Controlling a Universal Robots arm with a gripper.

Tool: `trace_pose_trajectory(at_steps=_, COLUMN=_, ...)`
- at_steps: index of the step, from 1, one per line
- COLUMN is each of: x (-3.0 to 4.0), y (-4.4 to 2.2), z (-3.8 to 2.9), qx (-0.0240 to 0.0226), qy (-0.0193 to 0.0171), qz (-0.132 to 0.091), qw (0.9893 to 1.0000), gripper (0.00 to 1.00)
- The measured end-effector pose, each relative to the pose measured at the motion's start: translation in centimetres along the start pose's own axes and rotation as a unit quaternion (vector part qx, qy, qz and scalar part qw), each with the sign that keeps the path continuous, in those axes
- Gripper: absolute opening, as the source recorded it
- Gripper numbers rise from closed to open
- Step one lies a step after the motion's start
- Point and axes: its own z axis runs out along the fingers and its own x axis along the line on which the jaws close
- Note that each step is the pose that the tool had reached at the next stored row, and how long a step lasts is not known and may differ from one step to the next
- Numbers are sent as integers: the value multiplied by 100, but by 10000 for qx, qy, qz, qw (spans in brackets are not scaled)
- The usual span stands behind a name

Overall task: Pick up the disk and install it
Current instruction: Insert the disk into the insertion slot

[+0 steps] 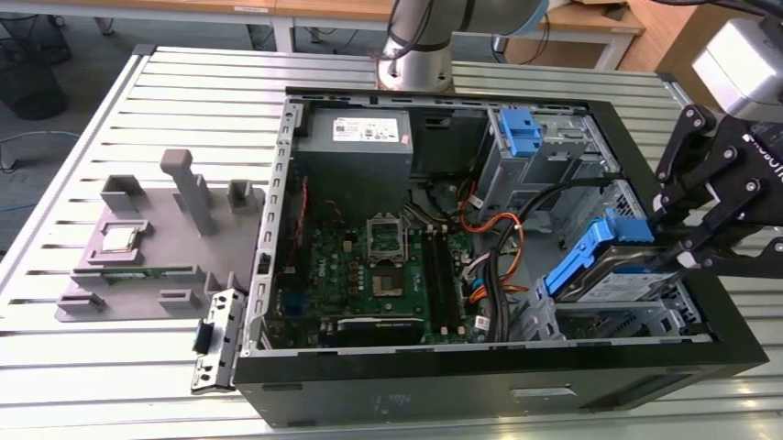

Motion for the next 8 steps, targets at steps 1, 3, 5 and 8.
trace_pose_trajectory(at_steps=1, x=0, y=-1, z=7, qx=0, qy=0, qz=0, qw=10000, gripper=35)
trace_pose_trajectory(at_steps=3, x=2, y=-2, z=22, qx=0, qy=0, qz=0, qw=10000, gripper=35)
trace_pose_trajectory(at_steps=5, x=3, y=-3, z=36, qx=0, qy=0, qz=0, qw=10000, gripper=35)
trace_pose_trajectory(at_steps=8, x=4, y=-4, z=57, qx=0, qy=0, qz=0, qw=10000, gripper=35)
